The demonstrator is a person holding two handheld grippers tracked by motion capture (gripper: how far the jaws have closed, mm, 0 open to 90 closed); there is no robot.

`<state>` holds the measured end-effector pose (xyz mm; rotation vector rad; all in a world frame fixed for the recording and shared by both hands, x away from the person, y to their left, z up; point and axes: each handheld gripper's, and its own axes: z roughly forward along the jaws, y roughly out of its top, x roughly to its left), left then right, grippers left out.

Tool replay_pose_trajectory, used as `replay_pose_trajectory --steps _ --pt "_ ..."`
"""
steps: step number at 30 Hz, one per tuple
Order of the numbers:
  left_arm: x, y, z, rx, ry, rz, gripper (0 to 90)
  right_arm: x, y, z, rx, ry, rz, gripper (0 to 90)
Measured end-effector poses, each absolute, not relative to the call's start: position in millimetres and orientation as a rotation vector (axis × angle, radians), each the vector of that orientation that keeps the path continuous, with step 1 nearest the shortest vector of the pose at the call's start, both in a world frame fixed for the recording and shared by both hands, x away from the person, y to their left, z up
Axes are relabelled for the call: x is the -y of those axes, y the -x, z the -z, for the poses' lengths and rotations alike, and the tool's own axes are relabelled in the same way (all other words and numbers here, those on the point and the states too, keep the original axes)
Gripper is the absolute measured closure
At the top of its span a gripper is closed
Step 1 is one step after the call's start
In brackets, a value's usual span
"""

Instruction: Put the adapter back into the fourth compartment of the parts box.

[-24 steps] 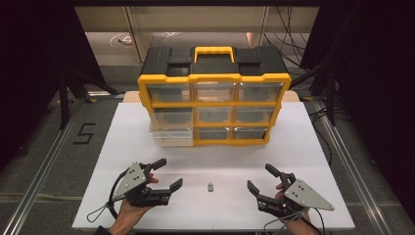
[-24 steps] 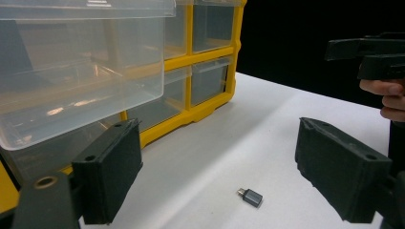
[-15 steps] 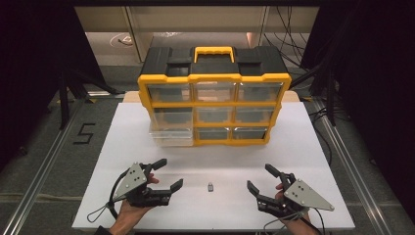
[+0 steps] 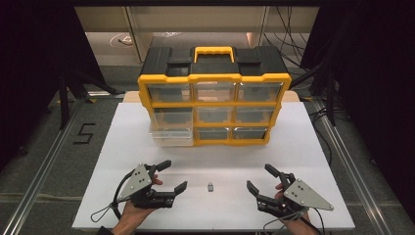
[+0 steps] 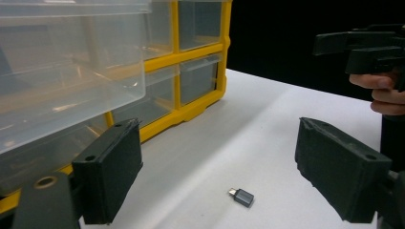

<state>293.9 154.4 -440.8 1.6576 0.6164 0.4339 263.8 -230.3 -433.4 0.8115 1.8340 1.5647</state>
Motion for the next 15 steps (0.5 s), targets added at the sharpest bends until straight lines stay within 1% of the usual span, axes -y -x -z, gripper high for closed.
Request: replay_pose_trajectory --steps 15 --pt "-143 -297 442 -0.596 -1.711 -0.401 16.0 230 -265 435 -1.84 -0.815 -1.559 25.0"
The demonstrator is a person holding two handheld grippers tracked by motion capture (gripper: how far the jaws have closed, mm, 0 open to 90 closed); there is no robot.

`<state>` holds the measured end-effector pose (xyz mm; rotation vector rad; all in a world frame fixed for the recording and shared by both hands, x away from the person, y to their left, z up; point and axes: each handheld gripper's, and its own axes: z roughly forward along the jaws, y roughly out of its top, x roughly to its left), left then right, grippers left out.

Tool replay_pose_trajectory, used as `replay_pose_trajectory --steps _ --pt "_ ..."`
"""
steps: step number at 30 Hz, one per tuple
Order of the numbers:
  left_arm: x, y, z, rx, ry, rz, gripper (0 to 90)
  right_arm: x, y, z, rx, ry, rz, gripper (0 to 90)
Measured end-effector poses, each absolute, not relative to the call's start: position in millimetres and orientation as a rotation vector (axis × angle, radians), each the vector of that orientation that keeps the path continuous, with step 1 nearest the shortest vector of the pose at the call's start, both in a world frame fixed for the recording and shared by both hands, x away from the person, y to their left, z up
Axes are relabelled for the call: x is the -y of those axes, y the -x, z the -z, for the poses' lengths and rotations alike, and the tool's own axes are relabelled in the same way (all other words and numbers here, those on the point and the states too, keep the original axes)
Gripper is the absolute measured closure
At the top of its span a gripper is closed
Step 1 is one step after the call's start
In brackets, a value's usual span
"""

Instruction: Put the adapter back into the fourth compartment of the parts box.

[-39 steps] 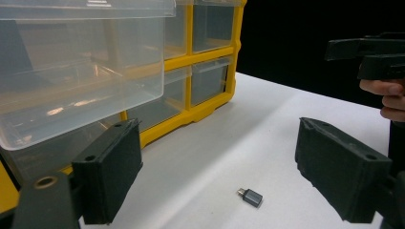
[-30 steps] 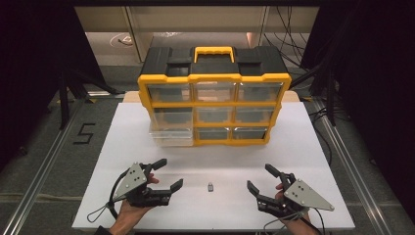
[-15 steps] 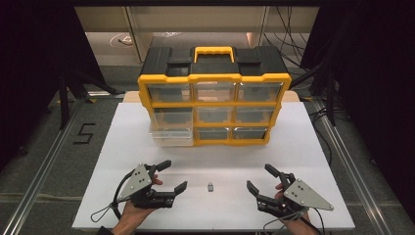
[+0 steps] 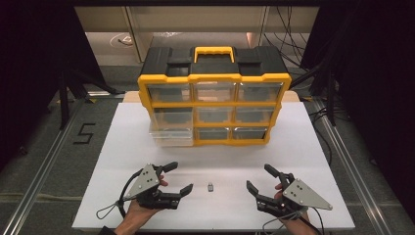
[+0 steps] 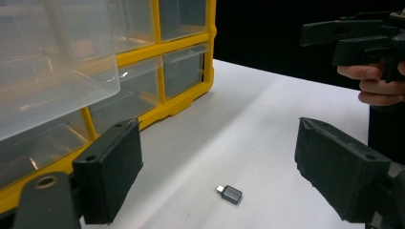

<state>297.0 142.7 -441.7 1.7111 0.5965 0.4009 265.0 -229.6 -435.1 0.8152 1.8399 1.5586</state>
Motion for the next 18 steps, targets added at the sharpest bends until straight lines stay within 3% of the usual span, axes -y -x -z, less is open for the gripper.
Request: replay_pose_trajectory --steps 18 --pt "-121 -311 443 -0.64 -1.882 -0.254 18.7 230 -267 438 -1.848 -0.825 -1.544 25.1"
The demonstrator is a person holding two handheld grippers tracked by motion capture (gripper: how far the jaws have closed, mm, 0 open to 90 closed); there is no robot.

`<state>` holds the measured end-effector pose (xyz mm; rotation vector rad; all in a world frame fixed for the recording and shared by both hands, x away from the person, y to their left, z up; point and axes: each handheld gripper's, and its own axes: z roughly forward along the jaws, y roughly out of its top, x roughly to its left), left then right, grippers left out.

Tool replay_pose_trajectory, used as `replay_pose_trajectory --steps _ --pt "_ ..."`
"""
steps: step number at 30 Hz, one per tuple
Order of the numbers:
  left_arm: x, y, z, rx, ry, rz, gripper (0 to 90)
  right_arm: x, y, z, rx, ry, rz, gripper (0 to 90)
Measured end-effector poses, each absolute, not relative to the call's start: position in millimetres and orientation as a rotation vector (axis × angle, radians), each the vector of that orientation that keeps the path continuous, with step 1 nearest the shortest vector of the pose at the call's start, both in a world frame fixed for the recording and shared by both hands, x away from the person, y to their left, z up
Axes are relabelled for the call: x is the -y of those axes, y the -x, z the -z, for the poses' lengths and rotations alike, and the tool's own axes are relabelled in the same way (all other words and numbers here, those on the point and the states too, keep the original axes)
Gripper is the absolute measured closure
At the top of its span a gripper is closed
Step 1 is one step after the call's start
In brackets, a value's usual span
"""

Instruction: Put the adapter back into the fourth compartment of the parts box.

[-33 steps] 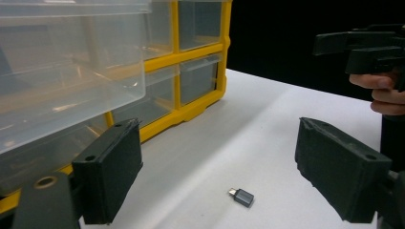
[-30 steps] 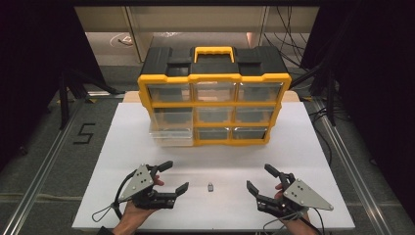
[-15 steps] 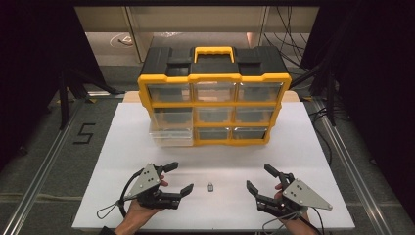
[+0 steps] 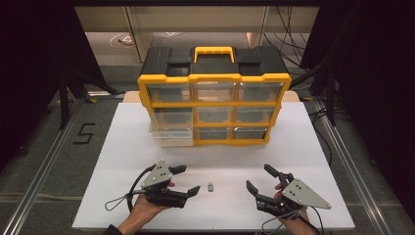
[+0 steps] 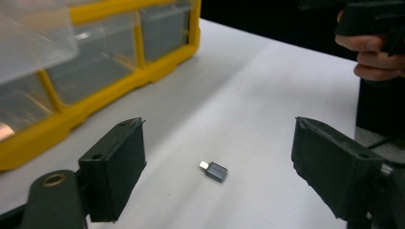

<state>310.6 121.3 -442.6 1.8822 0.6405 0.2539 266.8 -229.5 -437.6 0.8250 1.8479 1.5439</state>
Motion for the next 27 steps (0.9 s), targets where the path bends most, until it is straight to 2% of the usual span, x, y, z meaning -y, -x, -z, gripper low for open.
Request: replay_pose_trajectory --steps 10,21,27 --pt "-98 -322 445 -0.687 -2.005 -0.207 17.1 230 -266 437 -1.849 -0.827 -1.546 25.1" --pt "-72 -331 450 -0.713 -2.18 -0.224 17.7 230 -266 437 -1.85 -0.825 -1.547 25.2" --pt "-64 -334 451 -0.713 -2.219 -0.219 19.3 230 -266 437 -1.848 -0.827 -1.551 25.2"
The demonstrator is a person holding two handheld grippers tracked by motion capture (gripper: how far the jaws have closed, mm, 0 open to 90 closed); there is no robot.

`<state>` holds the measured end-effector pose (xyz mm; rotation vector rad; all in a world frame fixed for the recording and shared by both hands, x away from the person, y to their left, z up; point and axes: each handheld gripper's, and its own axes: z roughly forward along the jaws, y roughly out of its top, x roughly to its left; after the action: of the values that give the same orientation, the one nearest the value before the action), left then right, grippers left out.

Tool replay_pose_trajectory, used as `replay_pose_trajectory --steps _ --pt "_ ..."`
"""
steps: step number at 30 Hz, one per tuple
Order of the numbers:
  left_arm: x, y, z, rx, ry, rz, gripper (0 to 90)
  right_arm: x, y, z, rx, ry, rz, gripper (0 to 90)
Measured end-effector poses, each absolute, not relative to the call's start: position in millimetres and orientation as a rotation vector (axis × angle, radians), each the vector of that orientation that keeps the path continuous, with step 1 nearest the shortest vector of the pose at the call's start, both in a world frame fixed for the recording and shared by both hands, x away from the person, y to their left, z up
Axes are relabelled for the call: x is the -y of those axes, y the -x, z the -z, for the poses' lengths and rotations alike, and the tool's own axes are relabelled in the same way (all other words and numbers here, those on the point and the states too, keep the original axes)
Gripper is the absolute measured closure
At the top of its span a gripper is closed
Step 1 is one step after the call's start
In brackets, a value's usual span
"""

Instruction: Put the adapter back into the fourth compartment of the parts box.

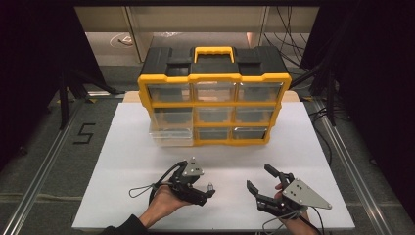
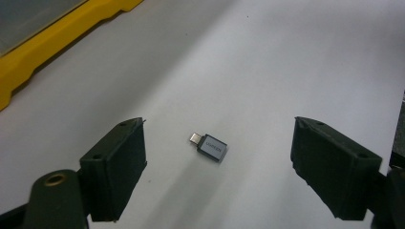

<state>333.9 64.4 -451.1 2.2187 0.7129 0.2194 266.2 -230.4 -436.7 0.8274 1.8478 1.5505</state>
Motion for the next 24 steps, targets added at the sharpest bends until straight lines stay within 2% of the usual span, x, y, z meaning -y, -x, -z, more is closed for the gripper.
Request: replay_pose_trajectory --steps 14,24 --pt "-54 -343 458 -0.769 -2.263 -0.157 20.8 230 -266 437 -1.85 -0.827 -1.55 25.2" --pt "-44 -349 466 -0.787 -2.32 -0.123 26.2 230 -266 437 -1.85 -0.823 -1.555 25.3"
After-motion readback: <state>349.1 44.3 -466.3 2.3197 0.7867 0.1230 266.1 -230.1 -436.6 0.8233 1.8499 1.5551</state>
